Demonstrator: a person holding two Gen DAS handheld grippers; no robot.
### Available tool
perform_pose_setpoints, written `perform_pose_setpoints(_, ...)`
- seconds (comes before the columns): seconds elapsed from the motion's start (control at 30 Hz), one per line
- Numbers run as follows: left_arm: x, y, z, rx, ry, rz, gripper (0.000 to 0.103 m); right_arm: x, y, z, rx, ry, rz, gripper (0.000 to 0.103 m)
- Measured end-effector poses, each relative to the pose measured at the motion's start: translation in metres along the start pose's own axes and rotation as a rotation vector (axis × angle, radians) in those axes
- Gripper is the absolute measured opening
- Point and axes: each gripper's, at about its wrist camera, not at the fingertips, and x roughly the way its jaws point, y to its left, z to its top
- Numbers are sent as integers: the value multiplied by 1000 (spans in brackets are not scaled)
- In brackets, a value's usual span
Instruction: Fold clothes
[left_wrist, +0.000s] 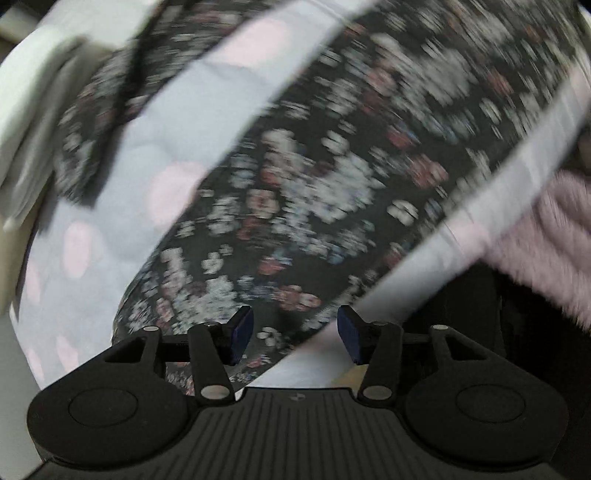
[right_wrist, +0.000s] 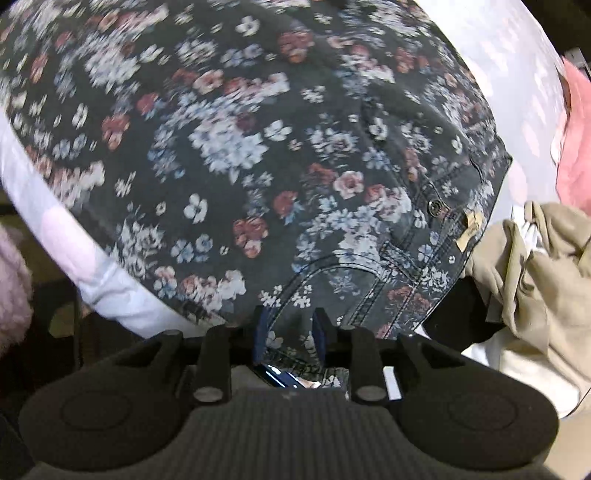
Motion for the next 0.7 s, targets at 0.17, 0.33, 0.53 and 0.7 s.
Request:
perform_pose_setpoints(0.17,22,-27,9,163,74,13,50,1,16,-4,-81,-23,-1,34)
perform_pose_setpoints(0.33,42,-40,14,225,114,-6,48,-1,34,-10,-216,-52,19,47)
perform_pose_setpoints(0.53,52,-47,14,264,127,-19,49,7,58,-13,-400,-33,27,54)
perform_pose_setpoints(0.7,52,-45,10,243,118,-33,47,22,78,-5,-508,5,23,56)
